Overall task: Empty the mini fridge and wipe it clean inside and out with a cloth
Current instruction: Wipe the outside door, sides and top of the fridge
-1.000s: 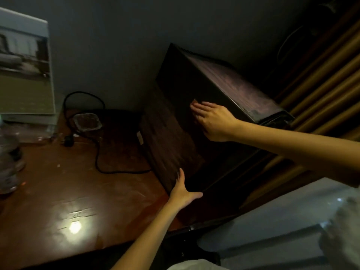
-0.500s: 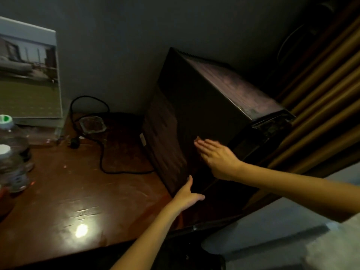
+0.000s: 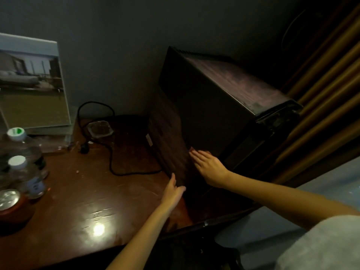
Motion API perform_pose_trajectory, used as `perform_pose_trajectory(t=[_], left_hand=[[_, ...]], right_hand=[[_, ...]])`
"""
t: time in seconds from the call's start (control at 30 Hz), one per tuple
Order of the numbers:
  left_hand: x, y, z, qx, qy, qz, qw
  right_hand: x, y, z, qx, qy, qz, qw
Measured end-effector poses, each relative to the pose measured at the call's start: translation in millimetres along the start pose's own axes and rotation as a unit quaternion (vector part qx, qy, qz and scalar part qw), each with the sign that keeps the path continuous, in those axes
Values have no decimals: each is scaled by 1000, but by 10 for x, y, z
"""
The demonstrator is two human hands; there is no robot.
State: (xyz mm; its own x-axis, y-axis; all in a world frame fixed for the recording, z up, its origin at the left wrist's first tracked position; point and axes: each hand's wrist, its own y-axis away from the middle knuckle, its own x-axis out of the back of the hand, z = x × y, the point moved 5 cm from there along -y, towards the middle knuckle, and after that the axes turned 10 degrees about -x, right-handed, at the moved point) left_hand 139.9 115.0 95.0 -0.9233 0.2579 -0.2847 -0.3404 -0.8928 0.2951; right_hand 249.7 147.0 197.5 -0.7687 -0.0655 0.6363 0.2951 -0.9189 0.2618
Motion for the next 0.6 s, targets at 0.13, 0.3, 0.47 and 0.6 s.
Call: perform_pose_trajectory(t=[0.13, 0.3, 0.47, 0.6], left_hand=[[-97, -7, 155, -16, -51, -50, 997], [-180, -139, 421, -34, -60, -59, 996], [-4, -137, 268, -2, -57, -38, 998], [62, 37, -97, 58, -42, -73, 995]], right_hand=[[149, 382, 325, -60, -9, 113, 992], [621, 556, 866, -251, -31, 261, 932], [139, 320, 266, -196, 35, 168, 966], [-296, 120, -309, -85, 47, 25, 995]])
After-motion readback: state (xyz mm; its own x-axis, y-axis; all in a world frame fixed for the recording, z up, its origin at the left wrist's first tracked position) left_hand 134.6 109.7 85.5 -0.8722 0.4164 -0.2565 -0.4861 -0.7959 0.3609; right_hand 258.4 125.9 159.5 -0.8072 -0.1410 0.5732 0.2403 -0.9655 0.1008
